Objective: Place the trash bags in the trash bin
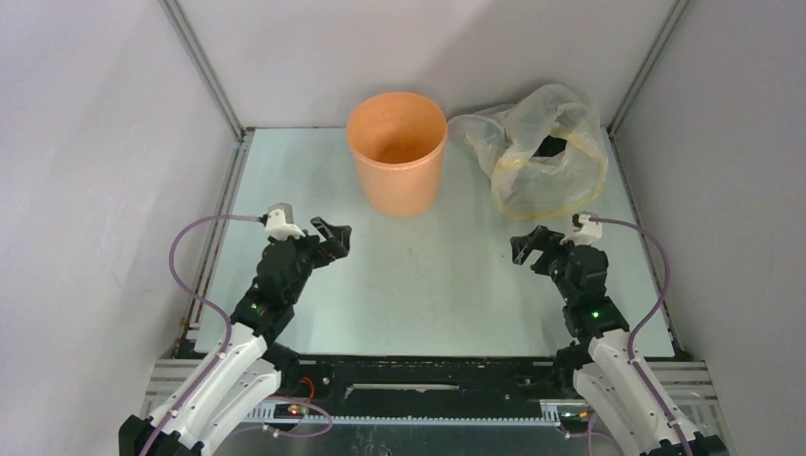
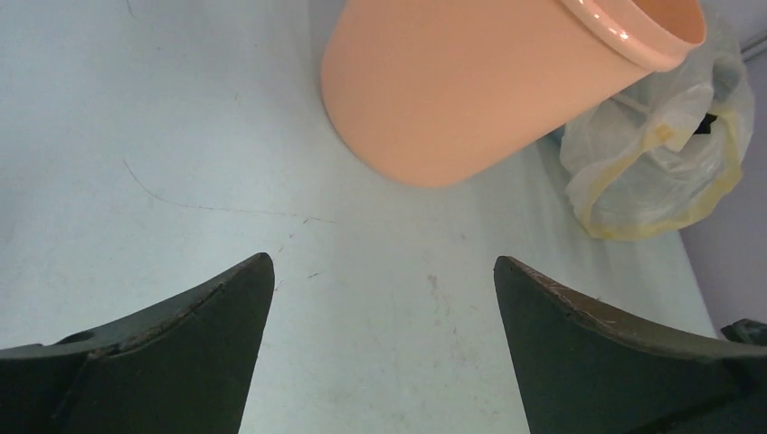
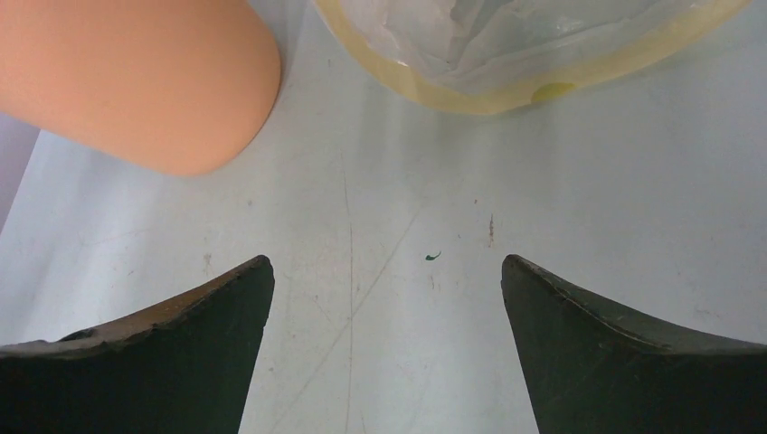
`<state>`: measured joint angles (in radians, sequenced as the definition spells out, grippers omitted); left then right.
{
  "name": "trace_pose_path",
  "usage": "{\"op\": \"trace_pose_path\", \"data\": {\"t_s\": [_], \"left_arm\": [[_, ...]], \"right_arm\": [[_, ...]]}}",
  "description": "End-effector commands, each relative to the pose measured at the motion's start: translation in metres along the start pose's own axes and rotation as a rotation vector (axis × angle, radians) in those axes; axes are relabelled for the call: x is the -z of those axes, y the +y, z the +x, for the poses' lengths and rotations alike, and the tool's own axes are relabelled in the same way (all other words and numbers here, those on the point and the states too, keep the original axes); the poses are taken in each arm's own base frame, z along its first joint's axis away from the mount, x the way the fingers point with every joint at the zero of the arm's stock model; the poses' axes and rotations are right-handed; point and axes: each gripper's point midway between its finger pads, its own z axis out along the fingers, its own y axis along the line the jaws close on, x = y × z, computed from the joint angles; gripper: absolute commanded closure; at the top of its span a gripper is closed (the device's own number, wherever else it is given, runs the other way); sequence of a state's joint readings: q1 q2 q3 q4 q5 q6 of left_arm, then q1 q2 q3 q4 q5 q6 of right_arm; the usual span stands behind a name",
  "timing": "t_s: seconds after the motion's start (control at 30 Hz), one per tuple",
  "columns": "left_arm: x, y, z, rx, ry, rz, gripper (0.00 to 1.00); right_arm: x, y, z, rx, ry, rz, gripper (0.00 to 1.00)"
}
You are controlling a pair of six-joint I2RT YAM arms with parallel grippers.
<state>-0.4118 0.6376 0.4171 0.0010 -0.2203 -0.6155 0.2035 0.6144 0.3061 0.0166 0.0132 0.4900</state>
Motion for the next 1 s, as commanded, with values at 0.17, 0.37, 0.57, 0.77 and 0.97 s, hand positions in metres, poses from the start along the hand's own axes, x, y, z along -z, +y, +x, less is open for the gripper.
{"op": "trace_pose_path", "data": {"t_s": [0.17,0.37,0.57,0.77,0.97], "left_arm": [[0.003,-0.003,-0.002,-0.089,-0.035,0.06,0.0],[0.001,0.002,0.015,-0.165,-0.031,0.106,0.0],[-0.001,0.007,0.024,-0.146,-0.024,0.105,0.08],[0.0,-0.004,0.03,-0.156,0.002,0.17,0.08],[0.007,-0.018,0.033,-0.172,-0.001,0.268,0.08]], "right_arm": [[-0.007,0.003,-0.009,-0.032,-0.03,0.006,0.0],[-0.018,0.0,-0.012,-0.14,-0.054,0.037,0.05],[-0.022,0.012,-0.048,-0.226,-0.152,-0.001,0.09],[-0.055,0.023,-0.077,-0.251,-0.139,0.04,0.07],[-0.091,0.026,-0.108,-0.289,-0.224,0.138,0.08]]}}
